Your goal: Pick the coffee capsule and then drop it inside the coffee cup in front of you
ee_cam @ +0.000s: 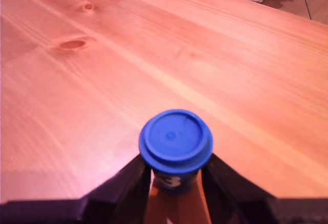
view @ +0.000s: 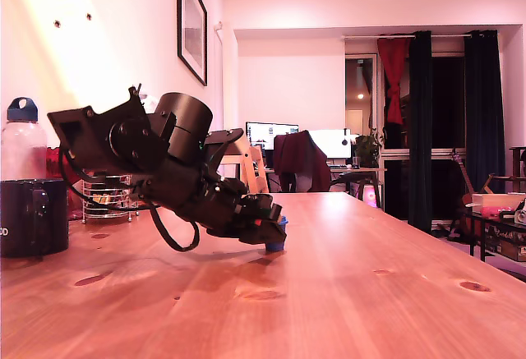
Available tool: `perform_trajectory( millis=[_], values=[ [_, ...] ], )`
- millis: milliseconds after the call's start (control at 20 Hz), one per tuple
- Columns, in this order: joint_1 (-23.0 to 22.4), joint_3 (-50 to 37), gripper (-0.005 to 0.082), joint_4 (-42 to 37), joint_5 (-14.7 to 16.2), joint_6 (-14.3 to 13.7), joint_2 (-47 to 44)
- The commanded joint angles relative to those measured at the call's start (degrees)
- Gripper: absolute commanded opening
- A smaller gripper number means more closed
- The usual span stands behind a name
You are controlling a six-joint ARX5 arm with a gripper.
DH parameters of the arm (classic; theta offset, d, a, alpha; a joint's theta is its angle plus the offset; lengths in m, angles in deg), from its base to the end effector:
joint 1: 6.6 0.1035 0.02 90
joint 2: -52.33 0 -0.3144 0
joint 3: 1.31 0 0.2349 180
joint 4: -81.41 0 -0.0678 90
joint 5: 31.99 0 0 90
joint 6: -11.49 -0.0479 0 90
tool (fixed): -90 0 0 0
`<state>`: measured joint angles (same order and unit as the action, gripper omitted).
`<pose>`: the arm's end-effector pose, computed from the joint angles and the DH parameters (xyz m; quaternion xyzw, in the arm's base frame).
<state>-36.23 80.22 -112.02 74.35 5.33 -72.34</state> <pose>0.4011 -0.2436 0.1451 0.0774 0.2340 -0.3906 0.8870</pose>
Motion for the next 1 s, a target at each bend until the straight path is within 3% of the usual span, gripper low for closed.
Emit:
perform_trajectory(
  millis=[0, 150, 550, 950],
  values=[
    [0.98, -1.01, 0.0163, 3.67, -0.35, 0.55, 1.88],
    [1.81, -1.01, 0.0163, 9.01, -0.55, 0.55, 6.43],
    [2.51, -1.03, 0.0163, 21.99, -7.13, 1.6, 15.89],
    [4.09, -3.19, 0.0163, 25.22, -9.11, 3.67, 20.9]
  ],
)
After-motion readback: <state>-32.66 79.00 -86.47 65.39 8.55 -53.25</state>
